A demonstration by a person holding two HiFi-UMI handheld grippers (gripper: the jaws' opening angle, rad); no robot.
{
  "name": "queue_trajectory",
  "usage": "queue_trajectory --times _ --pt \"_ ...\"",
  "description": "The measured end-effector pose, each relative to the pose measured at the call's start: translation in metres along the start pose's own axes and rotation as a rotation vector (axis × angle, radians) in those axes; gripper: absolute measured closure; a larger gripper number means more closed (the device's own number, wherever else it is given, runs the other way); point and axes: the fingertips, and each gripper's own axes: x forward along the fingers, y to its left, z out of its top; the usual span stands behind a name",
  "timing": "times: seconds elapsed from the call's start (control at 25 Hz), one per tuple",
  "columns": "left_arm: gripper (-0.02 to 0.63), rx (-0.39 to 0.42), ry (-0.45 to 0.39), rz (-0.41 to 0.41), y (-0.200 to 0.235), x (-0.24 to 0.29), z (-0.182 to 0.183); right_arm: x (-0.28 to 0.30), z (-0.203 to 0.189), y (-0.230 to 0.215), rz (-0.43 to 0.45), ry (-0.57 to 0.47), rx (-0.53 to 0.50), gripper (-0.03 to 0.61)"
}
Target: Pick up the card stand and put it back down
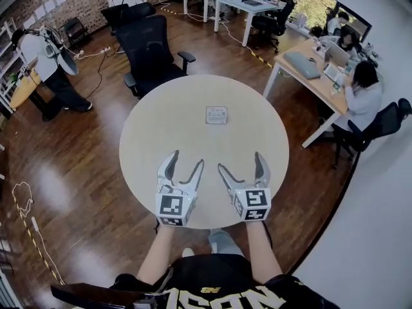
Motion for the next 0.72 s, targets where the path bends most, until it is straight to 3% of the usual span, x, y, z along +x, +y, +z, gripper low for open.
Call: queue_trajectory --times 0.16,0.28,0.44,0.72 --pt "0.307 0.083 -0.015 -0.011 -0.006 -0.061 0.002 -0.061 -0.006 0.055 -0.046 -0.044 0.044 0.063" --pt "0.305 0.069 -0.023 -0.027 -0.014 -0.095 0.006 -0.094 -0.004 0.082 -0.074 -0.049 0.047 0.063" --pt "0.293 0.026 -0.032 -0.005 -0.014 -0.119 0.019 -0.119 0.024 0.082 -0.123 -0.095 0.032 0.063" --pt "0.293 0.055 -0.081 0.108 -0.003 -0.134 0.047 -0.135 0.056 0.057 -0.188 -0.145 -0.008 0.070"
